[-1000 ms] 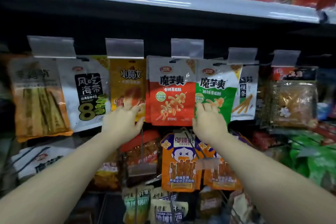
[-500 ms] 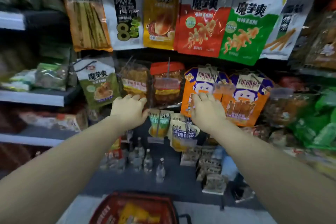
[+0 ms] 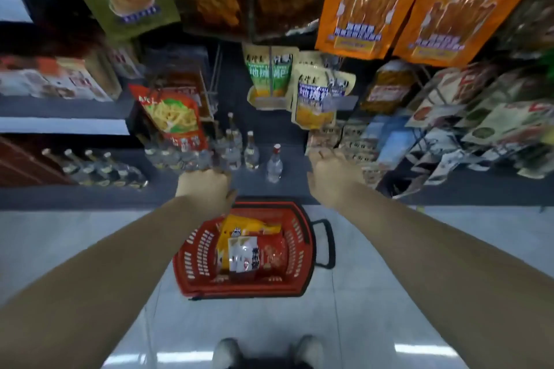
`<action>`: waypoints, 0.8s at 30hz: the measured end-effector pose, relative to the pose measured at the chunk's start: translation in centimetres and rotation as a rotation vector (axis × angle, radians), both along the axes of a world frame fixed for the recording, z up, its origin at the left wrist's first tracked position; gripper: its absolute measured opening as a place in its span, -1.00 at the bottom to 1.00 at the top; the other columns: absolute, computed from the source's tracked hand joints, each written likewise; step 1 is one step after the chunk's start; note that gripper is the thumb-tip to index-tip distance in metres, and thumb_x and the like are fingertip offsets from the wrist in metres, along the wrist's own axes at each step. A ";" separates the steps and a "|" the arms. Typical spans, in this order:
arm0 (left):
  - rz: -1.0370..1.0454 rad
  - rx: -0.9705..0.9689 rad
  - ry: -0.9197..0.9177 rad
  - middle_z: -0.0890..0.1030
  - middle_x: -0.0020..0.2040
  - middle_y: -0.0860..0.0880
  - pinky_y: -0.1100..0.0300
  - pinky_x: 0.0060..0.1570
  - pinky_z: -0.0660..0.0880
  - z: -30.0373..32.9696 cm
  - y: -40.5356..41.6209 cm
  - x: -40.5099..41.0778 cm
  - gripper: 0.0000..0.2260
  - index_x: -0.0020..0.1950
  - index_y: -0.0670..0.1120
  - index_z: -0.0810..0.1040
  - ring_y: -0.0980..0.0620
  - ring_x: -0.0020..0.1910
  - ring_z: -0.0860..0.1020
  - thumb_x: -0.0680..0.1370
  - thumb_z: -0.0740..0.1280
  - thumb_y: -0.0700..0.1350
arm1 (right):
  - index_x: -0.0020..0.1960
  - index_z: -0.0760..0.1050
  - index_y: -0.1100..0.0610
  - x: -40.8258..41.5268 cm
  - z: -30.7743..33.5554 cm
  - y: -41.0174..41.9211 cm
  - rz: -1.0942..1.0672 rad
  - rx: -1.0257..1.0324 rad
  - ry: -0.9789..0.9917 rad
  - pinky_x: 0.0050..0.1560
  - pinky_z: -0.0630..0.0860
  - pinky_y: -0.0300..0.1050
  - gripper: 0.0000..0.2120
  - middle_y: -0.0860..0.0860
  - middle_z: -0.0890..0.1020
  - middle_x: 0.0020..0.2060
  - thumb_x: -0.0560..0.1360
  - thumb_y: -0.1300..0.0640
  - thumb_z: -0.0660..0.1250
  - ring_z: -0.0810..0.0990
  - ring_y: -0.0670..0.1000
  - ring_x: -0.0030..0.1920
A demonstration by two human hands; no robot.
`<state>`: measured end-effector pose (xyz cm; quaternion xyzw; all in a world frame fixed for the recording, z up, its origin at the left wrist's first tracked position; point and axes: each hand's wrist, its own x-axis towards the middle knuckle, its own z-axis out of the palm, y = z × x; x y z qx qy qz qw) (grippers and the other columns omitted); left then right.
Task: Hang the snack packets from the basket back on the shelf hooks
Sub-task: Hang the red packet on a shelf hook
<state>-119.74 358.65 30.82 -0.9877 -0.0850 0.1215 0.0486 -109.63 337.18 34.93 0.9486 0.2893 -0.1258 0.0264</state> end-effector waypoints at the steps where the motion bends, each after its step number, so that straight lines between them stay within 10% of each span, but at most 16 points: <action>1: -0.003 -0.006 0.022 0.59 0.01 -0.04 0.16 -0.29 0.37 -1.9 0.0 -0.6 -0.66 0.20 0.00 0.47 -0.08 -0.07 0.59 0.59 0.09 0.16 | 0.40 0.23 0.15 -0.5 -2.2 0.3 -0.013 -0.012 0.028 0.21 0.37 0.08 -0.59 0.13 0.39 0.32 0.58 0.11 0.16 0.32 0.19 0.34; 7: 0.024 -0.023 0.127 0.58 0.17 -0.03 0.08 0.00 0.46 -15.3 0.5 -3.6 -0.65 0.24 0.01 0.49 -0.10 0.14 0.56 0.57 0.13 0.16 | 0.42 0.21 0.15 -2.7 -17.4 2.1 0.015 -0.103 0.132 0.26 0.35 0.07 -0.56 0.15 0.40 0.30 0.57 0.13 0.19 0.33 0.19 0.34; 24: 0.008 -0.138 0.534 0.52 0.27 -0.04 0.08 -0.02 0.47 -56.2 2.6 -3.3 -0.47 0.34 -0.01 0.33 -0.10 0.19 0.53 0.51 0.18 0.29 | 0.40 0.27 0.12 -0.6 -59.5 8.1 0.314 -0.132 0.305 0.14 0.46 0.05 -0.54 0.12 0.39 0.30 0.52 0.21 0.26 0.37 0.18 0.32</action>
